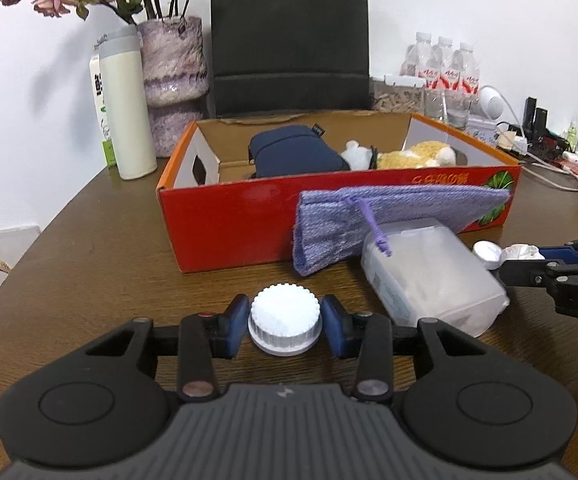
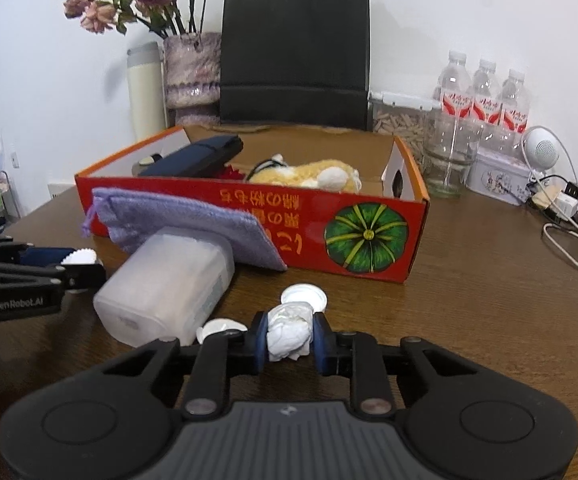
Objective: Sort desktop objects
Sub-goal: 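Carry the tissue and bottle cap over the cardboard box with both tools, then lower tissue and bottle cap into the box and open both tools, then withdraw both tools from the box back toward the table items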
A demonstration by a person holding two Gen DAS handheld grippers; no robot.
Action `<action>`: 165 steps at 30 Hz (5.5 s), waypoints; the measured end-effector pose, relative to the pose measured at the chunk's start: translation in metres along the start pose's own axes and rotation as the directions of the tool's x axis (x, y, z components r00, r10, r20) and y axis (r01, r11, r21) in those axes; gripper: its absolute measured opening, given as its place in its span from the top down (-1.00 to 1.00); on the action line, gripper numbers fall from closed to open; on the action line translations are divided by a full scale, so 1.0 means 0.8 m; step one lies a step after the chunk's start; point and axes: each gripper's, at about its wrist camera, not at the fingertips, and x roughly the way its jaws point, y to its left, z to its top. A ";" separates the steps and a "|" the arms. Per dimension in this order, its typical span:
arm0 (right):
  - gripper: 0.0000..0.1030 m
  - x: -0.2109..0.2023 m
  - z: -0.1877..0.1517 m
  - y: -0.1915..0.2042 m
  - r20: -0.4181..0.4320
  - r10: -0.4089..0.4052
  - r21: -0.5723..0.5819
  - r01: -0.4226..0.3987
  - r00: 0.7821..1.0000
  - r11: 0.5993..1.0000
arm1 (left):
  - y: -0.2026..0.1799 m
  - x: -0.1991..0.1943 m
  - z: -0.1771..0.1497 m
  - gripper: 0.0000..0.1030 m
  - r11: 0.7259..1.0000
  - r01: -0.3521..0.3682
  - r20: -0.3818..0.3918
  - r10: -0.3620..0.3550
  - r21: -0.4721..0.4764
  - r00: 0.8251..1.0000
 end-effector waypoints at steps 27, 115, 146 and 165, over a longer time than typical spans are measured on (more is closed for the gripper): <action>0.58 -0.049 0.072 -0.007 0.251 -0.027 0.087 0.006 0.968 0.996 | -0.011 -0.059 0.069 0.21 0.997 0.036 0.249 -0.018 -0.069 0.968; -0.96 0.136 0.134 -0.031 0.190 -0.101 0.020 0.099 0.977 0.995 | 0.009 0.113 0.128 -1.00 0.990 -0.134 0.274 0.143 -0.051 0.951; -0.97 0.106 0.119 -0.028 0.216 -0.116 0.013 0.116 0.970 0.993 | 0.016 0.066 0.099 -1.00 0.981 -0.146 0.324 0.182 -0.131 0.928; -0.97 0.047 0.074 -0.034 0.223 -0.155 0.030 0.152 0.962 0.988 | 0.021 0.010 0.058 -1.00 0.975 -0.152 0.301 0.197 -0.164 0.933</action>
